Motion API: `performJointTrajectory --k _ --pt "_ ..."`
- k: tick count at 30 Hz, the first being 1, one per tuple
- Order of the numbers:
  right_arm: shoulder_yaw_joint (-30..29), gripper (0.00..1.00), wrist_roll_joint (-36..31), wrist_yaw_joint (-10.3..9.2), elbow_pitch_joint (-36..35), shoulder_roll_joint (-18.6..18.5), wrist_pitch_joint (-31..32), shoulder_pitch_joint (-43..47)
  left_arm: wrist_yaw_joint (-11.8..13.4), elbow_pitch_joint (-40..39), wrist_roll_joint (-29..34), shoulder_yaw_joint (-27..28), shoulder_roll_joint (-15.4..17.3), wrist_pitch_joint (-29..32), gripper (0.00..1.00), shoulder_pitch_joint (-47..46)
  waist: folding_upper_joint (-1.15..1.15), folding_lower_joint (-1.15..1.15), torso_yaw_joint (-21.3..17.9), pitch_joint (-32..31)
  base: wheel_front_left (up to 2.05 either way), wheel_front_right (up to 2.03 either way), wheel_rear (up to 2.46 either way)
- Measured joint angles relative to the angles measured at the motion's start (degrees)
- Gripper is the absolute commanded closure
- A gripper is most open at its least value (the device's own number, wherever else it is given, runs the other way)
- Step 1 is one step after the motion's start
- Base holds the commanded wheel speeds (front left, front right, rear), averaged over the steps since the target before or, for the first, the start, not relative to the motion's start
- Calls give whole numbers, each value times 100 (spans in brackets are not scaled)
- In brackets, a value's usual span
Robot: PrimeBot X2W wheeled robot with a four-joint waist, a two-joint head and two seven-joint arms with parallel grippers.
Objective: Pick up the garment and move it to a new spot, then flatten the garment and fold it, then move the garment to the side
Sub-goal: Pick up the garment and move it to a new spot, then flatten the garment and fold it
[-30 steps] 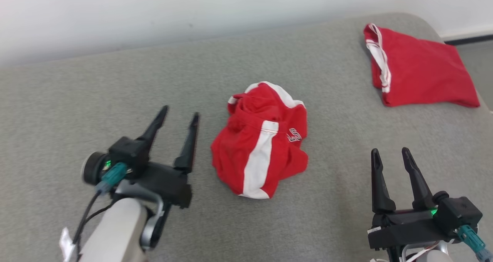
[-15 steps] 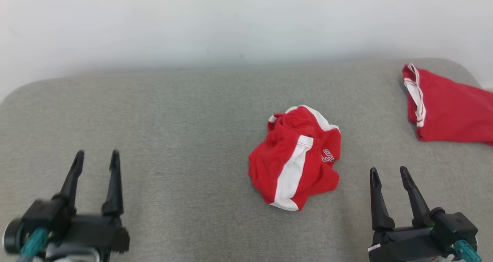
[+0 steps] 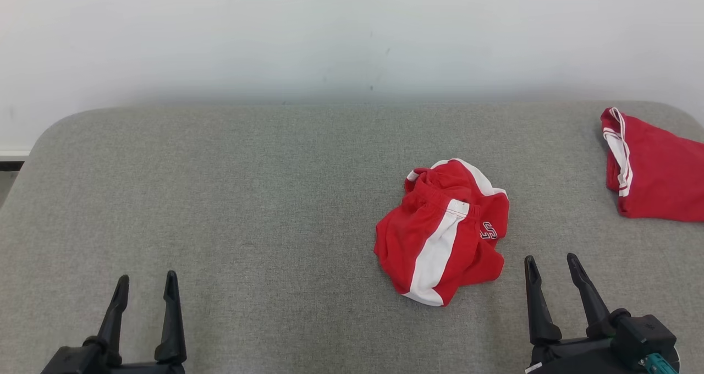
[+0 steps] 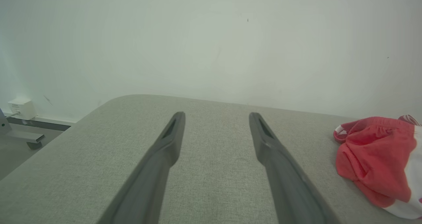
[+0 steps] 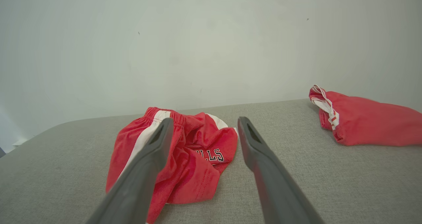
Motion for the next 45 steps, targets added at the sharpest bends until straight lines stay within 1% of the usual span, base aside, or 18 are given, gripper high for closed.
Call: performJointTrajectory --k 8,18,31,37,45 --pt "32 0 53 0 92 -32 0 2 -204 37 229 280 -243 0 0 75 0 0 -13 11 0 0 0" --pt "55 0 69 0 160 -34 0 1 -436 114 431 490 -422 0 0 87 0 0 -57 -25 0 0 0" --pt "129 0 91 0 172 -38 0 -23 -601 235 598 569 -555 -1 0 34 0 0 -43 18 0 0 0" --pt "438 0 93 0 343 -247 46 -404 -650 265 630 536 -623 0 0 -44 0 0 78 85 0 0 0" --pt "602 0 153 0 1031 -575 255 -1135 -678 350 635 491 -690 0 0 -151 0 0 391 224 0 0 0"
